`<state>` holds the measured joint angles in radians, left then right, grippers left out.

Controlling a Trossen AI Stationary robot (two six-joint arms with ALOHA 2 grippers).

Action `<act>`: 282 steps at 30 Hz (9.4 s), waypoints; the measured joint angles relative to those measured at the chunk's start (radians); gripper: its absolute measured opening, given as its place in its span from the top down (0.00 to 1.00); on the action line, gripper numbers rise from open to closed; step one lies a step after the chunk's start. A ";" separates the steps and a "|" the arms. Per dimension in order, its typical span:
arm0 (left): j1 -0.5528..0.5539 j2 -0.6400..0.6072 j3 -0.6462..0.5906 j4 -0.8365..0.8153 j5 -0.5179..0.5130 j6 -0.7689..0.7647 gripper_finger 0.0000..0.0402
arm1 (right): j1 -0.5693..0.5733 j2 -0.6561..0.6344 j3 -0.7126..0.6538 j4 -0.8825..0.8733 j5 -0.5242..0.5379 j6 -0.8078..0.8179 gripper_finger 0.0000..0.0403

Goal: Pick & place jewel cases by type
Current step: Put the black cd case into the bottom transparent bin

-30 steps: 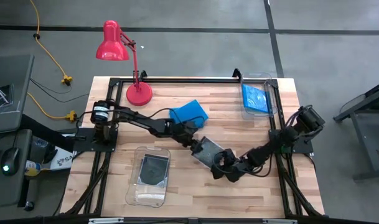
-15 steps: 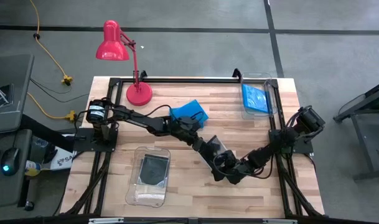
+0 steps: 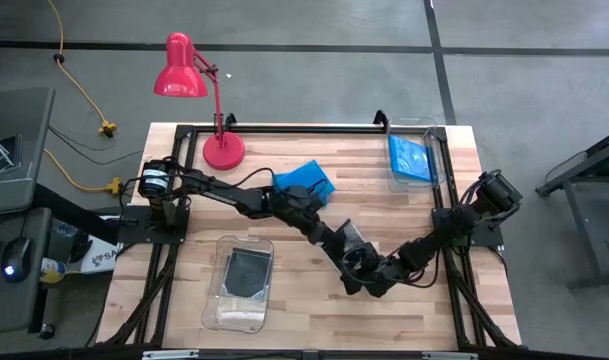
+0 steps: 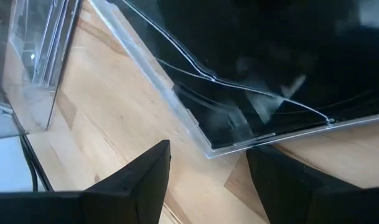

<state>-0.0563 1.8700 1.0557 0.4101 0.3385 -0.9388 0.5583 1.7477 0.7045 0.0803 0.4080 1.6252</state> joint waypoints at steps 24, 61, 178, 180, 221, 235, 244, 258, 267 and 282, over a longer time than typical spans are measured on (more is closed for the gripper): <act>-0.020 0.002 0.000 0.127 0.036 -0.009 0.41 | 0.000 0.000 0.000 0.000 0.025 -0.113 0.48; -0.064 0.006 0.104 0.100 -0.038 0.073 0.41 | -0.014 0.004 -0.003 0.055 0.129 -0.287 0.48; 0.047 0.015 0.832 -1.098 -0.275 0.541 0.41 | -0.060 -0.001 0.000 0.097 0.045 -0.395 0.48; 0.047 0.014 0.863 -1.122 -0.297 0.541 0.41 | -0.060 -0.001 0.000 0.097 0.045 -0.395 0.48; 0.002 0.361 1.291 -1.246 -0.294 0.724 0.52 | -0.060 -0.001 0.000 0.090 0.031 -0.387 0.48; 0.011 0.383 1.289 -1.386 -0.379 0.554 0.50 | -0.060 -0.001 0.000 0.089 0.031 -0.382 0.48; 0.010 0.443 1.289 -1.363 -0.317 0.496 0.46 | -0.060 -0.001 0.001 0.081 0.030 -0.376 0.48; 0.010 0.455 1.292 -1.345 -0.322 0.512 0.46 | -0.060 -0.001 0.001 0.075 0.033 -0.376 0.48; 0.011 0.484 1.290 -1.352 -0.292 0.515 0.46 | -0.060 -0.001 0.001 0.074 0.031 -0.376 0.48; 0.012 0.480 1.257 -1.331 -0.293 0.576 0.46 | -0.060 -0.001 0.000 0.074 0.027 -0.375 0.48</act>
<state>-0.0441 2.3497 2.3127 -0.9213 0.0452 -0.3631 0.4980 1.7470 0.7040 0.1547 0.4355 1.2503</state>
